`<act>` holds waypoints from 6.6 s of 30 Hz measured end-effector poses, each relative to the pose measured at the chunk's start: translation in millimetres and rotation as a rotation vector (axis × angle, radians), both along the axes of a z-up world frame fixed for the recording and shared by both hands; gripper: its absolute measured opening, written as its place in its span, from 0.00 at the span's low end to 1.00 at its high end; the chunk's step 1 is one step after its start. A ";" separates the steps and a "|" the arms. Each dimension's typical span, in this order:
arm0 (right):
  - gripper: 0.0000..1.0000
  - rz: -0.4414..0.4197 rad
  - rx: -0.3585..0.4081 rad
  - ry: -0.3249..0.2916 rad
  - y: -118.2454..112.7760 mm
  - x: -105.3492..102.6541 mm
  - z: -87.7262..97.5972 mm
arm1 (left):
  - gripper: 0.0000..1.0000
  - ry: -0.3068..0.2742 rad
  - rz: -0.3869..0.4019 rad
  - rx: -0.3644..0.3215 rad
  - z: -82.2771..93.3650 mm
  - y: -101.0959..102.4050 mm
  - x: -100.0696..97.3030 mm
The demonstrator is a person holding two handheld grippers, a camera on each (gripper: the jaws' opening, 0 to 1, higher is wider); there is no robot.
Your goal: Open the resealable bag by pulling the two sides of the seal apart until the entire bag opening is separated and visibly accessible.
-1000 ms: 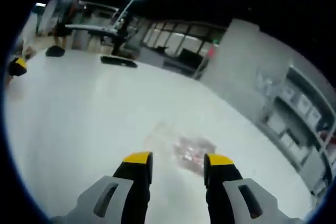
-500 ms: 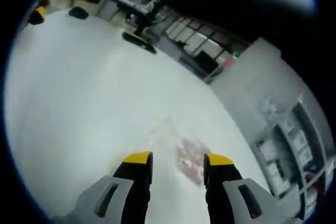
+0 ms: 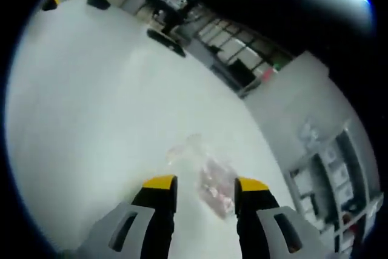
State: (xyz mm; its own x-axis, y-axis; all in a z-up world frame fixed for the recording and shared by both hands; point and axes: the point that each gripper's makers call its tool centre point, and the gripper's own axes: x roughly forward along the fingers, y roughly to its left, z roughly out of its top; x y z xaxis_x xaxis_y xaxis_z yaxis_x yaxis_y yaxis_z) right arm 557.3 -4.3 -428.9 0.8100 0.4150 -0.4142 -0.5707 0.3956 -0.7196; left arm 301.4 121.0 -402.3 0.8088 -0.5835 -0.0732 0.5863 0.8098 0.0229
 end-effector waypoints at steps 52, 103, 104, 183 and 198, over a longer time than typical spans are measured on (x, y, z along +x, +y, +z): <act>0.00 -0.043 0.275 0.022 6.3 14.0 7.6 | 0.95 0.009 0.013 -0.008 -6.5 -6.3 -10.4; 0.00 -0.105 0.571 -0.046 -3.1 -0.2 104.2 | 0.95 -0.037 0.025 -0.018 12.5 12.2 -25.8; 0.00 -0.105 0.569 -0.046 -3.7 -1.0 104.0 | 0.95 -0.037 0.025 -0.017 12.8 11.6 -26.9; 0.09 0.333 -0.182 -0.078 -1.6 -176.7 14.4 | 0.94 -0.051 0.011 0.004 20.9 0.3 -48.6; 0.08 0.381 -0.264 -0.066 -3.7 -182.5 1.0 | 0.94 -0.046 0.004 0.006 18.6 -2.1 -48.8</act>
State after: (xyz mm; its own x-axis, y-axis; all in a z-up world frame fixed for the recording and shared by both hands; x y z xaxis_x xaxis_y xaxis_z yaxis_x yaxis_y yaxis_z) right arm 374.8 -8.0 -427.8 0.6483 0.5753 -0.4988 -0.5895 -0.0353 -0.8070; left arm 252.6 118.8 -383.7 0.8138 -0.5799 -0.0391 0.5812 0.8119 0.0549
